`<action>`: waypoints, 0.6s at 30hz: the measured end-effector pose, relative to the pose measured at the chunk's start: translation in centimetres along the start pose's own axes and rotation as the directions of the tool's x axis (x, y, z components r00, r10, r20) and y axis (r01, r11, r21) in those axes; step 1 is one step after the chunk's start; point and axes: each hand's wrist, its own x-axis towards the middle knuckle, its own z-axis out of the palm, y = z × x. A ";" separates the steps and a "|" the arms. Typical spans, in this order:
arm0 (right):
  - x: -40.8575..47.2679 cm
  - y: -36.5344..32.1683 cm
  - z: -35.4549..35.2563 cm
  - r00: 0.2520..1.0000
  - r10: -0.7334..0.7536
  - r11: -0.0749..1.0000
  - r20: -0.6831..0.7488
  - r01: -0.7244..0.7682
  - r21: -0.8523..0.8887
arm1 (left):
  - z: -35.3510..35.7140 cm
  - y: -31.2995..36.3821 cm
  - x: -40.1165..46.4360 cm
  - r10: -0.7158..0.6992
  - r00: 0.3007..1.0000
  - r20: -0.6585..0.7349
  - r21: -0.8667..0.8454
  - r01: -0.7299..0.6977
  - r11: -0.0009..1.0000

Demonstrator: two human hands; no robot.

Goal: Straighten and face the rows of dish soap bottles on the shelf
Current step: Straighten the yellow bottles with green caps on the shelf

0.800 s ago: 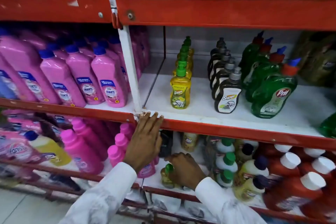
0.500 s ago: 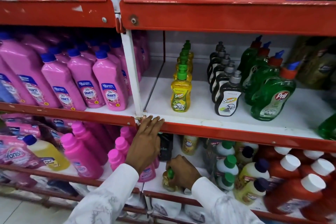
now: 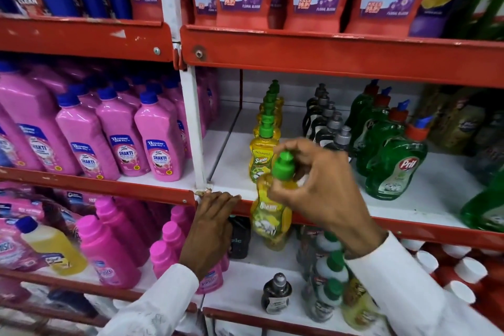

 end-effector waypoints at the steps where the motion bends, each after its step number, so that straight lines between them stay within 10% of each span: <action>1: 1.0 -0.4 -0.5 0.999 -0.019 1.000 -0.036 0.020 0.008 | 0.0 0.1 0.0 -0.003 1.000 -0.003 -0.006 0.003 1.000; 18: 8.3 3.8 5.3 0.993 0.022 1.000 0.118 -0.021 -0.007 | -0.4 0.7 -0.4 0.001 1.000 0.007 0.011 -0.001 1.000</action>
